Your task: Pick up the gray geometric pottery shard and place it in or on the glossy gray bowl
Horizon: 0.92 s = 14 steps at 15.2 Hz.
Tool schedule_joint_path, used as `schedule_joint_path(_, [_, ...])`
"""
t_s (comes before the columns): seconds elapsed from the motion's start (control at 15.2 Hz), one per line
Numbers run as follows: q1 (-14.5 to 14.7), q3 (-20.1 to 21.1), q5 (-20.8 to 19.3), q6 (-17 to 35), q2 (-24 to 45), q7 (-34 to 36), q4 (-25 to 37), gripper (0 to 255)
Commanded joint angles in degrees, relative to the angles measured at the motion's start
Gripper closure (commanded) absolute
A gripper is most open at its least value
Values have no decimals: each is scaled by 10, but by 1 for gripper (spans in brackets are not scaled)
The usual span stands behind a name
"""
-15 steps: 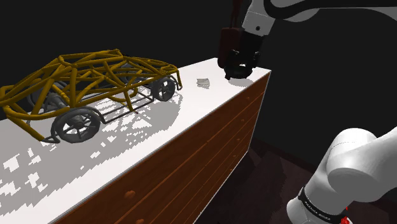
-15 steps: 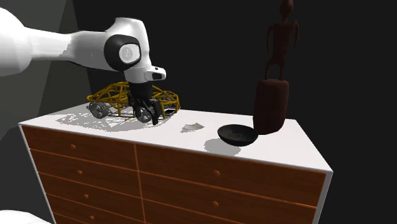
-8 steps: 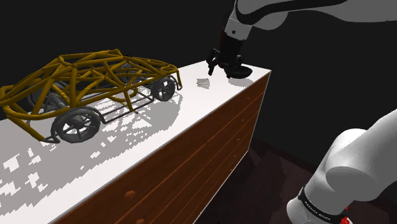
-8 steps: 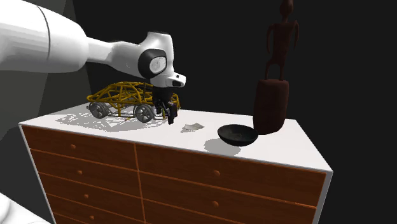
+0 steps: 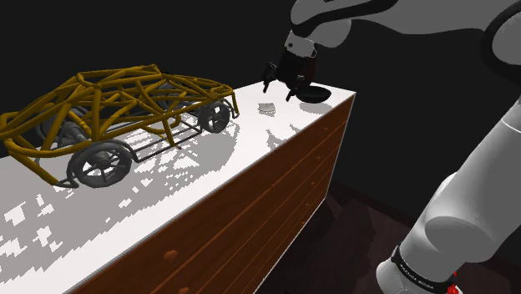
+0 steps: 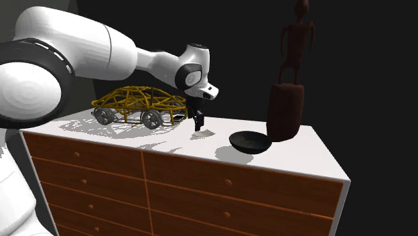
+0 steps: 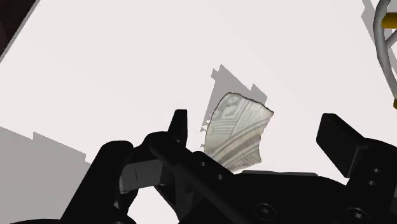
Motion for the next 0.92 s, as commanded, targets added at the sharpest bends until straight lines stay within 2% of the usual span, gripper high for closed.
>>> schedule_joint_path(0.0, [-7,-9,21,11,36,17,25,0])
schedule_joint_path(0.13, [-16,-17,42,18,71,33,55,0])
schedule_joint_path(0.59, [-10,-10,51,63,93,27,32,0])
schedule_joint_path(0.86, [-9,-10,52,67,95,27,30,0])
